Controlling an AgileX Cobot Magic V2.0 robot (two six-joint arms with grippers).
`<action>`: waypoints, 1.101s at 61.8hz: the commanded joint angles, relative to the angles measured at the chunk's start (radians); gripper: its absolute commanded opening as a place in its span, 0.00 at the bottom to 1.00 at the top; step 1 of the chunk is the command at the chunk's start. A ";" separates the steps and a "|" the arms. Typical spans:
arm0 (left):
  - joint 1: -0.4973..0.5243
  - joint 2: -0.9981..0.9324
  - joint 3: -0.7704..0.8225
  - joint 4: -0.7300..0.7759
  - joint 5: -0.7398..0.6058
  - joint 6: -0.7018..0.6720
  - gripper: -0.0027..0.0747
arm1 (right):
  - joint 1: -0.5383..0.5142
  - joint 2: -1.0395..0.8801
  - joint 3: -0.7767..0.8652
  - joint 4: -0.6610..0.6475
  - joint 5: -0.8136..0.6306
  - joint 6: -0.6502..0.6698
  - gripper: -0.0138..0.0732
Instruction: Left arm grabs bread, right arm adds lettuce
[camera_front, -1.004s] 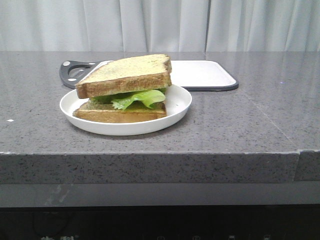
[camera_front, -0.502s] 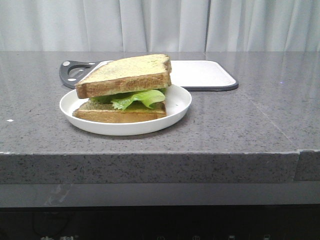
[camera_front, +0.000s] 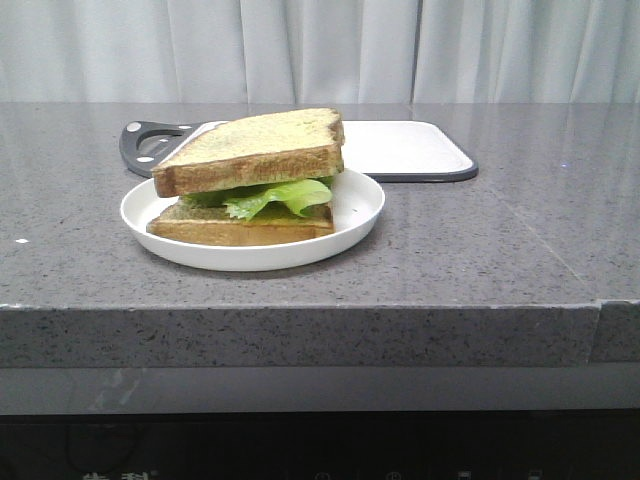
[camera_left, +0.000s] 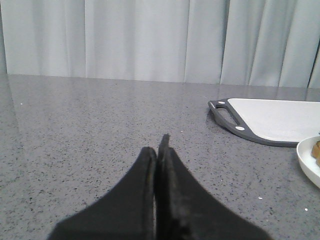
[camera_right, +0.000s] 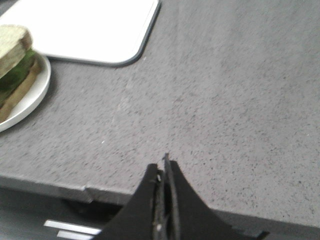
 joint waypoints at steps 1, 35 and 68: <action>0.002 -0.018 0.005 -0.008 -0.090 -0.004 0.01 | -0.043 -0.087 0.121 -0.007 -0.233 -0.013 0.02; 0.002 -0.018 0.005 -0.008 -0.090 -0.004 0.01 | -0.147 -0.395 0.559 0.039 -0.622 -0.006 0.02; 0.002 -0.018 0.005 -0.008 -0.090 -0.004 0.01 | -0.147 -0.395 0.559 0.039 -0.614 -0.006 0.02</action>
